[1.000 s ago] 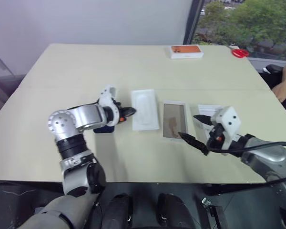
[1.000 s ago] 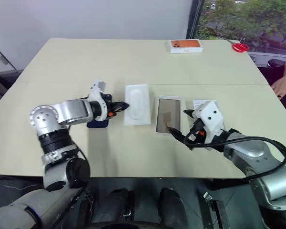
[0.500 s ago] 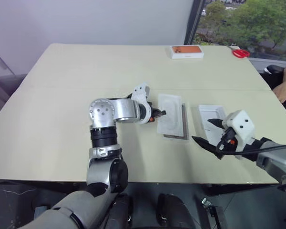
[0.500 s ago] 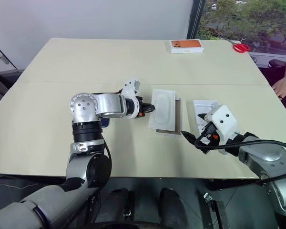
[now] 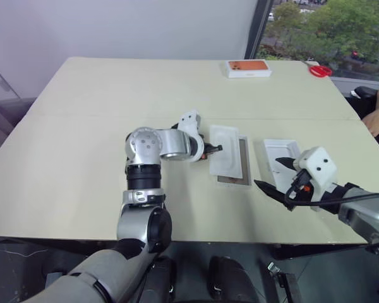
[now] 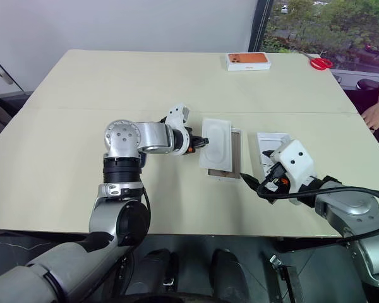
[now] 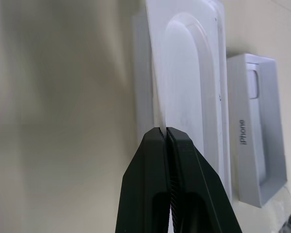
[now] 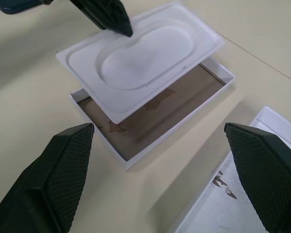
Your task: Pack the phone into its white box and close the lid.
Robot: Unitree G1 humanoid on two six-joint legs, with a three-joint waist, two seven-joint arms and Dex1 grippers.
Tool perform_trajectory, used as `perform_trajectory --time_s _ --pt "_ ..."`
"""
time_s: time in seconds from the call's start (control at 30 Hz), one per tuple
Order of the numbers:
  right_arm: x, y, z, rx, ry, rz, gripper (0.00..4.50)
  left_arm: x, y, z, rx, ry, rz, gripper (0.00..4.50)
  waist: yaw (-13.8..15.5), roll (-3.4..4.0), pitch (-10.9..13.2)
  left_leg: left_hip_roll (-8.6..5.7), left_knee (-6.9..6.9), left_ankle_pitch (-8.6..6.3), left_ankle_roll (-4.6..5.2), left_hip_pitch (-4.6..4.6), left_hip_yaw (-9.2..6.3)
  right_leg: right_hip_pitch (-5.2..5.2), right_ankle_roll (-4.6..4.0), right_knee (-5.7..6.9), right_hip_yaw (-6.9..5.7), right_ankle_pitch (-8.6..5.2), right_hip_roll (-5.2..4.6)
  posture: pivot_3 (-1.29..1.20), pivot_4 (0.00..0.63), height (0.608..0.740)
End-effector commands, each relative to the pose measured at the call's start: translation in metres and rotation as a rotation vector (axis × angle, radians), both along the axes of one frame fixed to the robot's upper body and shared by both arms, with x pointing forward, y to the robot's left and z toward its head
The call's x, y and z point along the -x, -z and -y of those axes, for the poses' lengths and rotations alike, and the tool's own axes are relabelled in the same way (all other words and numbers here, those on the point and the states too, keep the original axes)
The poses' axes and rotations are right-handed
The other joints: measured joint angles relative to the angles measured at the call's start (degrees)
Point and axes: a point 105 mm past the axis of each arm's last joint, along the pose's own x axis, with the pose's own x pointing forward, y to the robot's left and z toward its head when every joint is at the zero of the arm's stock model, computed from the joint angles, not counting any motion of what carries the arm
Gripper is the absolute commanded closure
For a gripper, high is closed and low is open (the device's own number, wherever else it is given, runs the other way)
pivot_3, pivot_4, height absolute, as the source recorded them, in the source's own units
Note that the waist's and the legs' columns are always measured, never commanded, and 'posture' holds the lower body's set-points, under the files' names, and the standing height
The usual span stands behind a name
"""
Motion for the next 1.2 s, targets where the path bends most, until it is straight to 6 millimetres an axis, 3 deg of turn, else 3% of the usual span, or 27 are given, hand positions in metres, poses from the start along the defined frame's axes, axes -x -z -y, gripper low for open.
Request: perform_trajectory --time_s 0.03,0.3,0.57,0.73,0.83,0.87,0.93,1.07,1.17,1.2 --pt "-0.002 -0.009 -0.004 0.000 -0.012 0.052 0.00 0.012 -0.012 0.031 0.035 0.092 0.032 4.45 0.0 0.00 0.0 0.00 0.00 0.00 0.00 0.00 0.00 0.00 0.00 0.00 0.00 0.00 0.00 0.00 0.150 0.740" --pt "-0.002 -0.008 -0.005 -0.006 -0.008 0.053 0.00 0.017 -0.006 0.036 0.032 0.144 0.013 4.45 0.0 0.00 0.0 0.00 0.00 0.00 0.00 0.00 0.00 0.00 0.01 0.00 0.00 0.00 0.00 0.00 0.150 0.740" --pt "-0.002 -0.009 -0.006 -0.006 -0.007 0.058 0.00 0.019 -0.009 0.034 0.069 0.175 0.007 0.71 0.0 0.00 0.0 0.00 0.00 0.00 0.00 0.00 0.00 0.00 0.02 0.00 0.00 0.00 0.01 0.00 0.150 0.740" --pt "-0.004 -0.010 -0.008 -0.007 -0.008 0.066 0.00 0.012 -0.023 0.018 0.142 0.157 0.039 0.71 -0.1 0.00 0.0 0.00 0.00 0.00 0.00 0.00 0.00 0.00 0.02 0.01 -0.01 0.00 0.01 0.00 0.150 0.740" --pt "-0.014 -0.014 -0.008 -0.021 0.027 0.081 0.00 -0.001 -0.050 -0.024 0.195 0.088 0.228 0.71 -0.4 0.00 0.0 0.01 0.00 0.00 0.00 0.00 0.00 -0.03 0.02 0.02 0.00 -0.01 0.02 0.00 0.150 0.740" --pt "-0.017 -0.015 -0.011 -0.043 0.030 0.075 0.00 -0.004 -0.054 -0.045 0.134 0.065 0.336 0.71 -1.1 0.02 0.0 0.05 0.00 0.00 -0.01 0.01 0.05 -0.06 0.02 0.05 0.02 0.00 0.03 0.00 0.150 0.740" --pt "-0.022 -0.014 -0.017 -0.082 0.034 0.053 0.76 -0.005 -0.051 -0.066 0.034 0.062 0.450 0.68 -2.0 0.11 0.0 0.15 -0.08 0.05 -0.09 0.08 0.06 -0.09 0.01 0.14 0.07 0.01 0.13 0.00 0.150 0.740" --pt "-0.038 -0.007 -0.031 -0.107 0.065 0.004 2.70 0.001 -0.021 -0.111 -0.220 0.129 0.601 0.68 -1.7 0.18 -0.1 0.26 -0.22 0.24 -0.42 0.20 0.04 -0.08 -0.24 0.19 0.11 -0.10 0.22 0.00 0.150 0.740" --pt "-0.046 -0.003 -0.038 -0.113 0.082 -0.022 4.26 0.009 -0.011 -0.120 -0.281 0.220 0.678 0.68 -1.0 0.16 0.0 0.22 -0.18 0.17 -0.30 0.03 0.00 -0.15 -0.34 0.12 0.13 -0.12 0.12 0.00 0.150 0.740" --pt "-0.051 -0.001 -0.039 -0.115 0.109 -0.033 4.46 0.011 -0.009 -0.125 -0.276 0.230 0.697 0.68 -0.5 0.14 0.0 0.19 -0.10 0.16 -0.30 -0.08 -0.06 -0.19 -0.35 0.07 0.07 -0.12 0.02 0.00 0.150 0.740"
